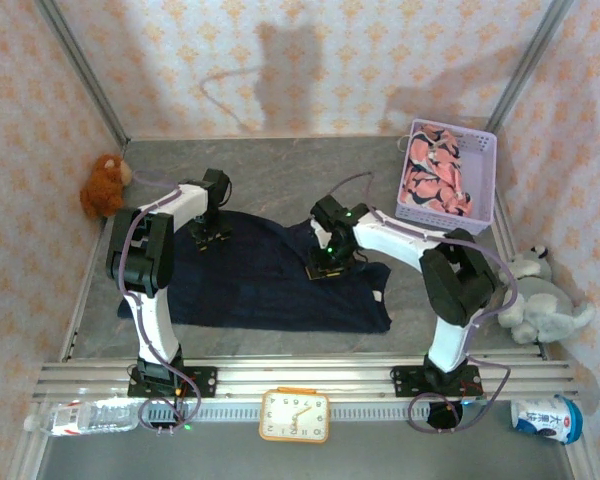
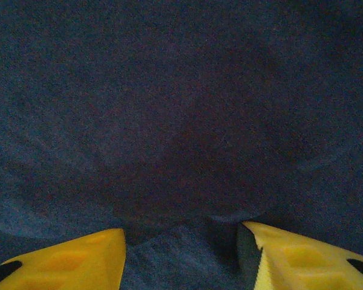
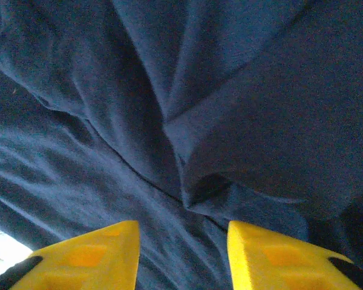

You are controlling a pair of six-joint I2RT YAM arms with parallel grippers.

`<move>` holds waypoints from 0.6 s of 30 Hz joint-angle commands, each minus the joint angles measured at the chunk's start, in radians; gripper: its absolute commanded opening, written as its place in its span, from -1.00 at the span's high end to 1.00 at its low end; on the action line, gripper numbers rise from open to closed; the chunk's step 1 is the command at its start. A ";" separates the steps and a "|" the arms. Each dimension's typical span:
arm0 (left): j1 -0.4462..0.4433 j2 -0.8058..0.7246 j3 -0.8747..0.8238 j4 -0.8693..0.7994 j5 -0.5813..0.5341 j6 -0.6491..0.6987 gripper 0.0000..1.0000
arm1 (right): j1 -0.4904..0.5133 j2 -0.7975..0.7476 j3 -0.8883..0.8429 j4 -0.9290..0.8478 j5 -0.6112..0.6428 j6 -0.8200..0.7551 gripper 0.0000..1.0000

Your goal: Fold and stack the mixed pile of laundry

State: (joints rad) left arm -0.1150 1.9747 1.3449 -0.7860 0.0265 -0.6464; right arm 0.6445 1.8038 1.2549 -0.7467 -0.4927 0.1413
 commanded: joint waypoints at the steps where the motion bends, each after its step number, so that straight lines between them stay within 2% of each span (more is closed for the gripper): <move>1: 0.008 0.020 -0.036 -0.061 -0.002 0.001 -0.06 | -0.104 -0.056 0.035 0.044 -0.056 0.049 0.12; 7: 0.009 0.011 -0.055 -0.058 -0.005 0.011 -0.06 | -0.196 0.004 0.088 0.141 0.041 0.146 0.16; 13: 0.009 0.006 -0.081 -0.045 0.003 0.010 -0.06 | -0.201 0.134 0.106 0.233 0.056 0.212 0.51; 17: 0.007 -0.006 -0.097 -0.030 0.009 0.004 -0.06 | -0.202 0.158 0.067 0.292 0.049 0.265 0.52; 18: 0.009 -0.010 -0.102 -0.026 0.010 0.003 -0.06 | -0.202 0.160 0.059 0.300 0.051 0.276 0.46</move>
State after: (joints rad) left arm -0.1150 1.9453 1.2987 -0.7483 0.0296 -0.6464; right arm 0.4385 1.9682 1.3334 -0.5037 -0.4637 0.3618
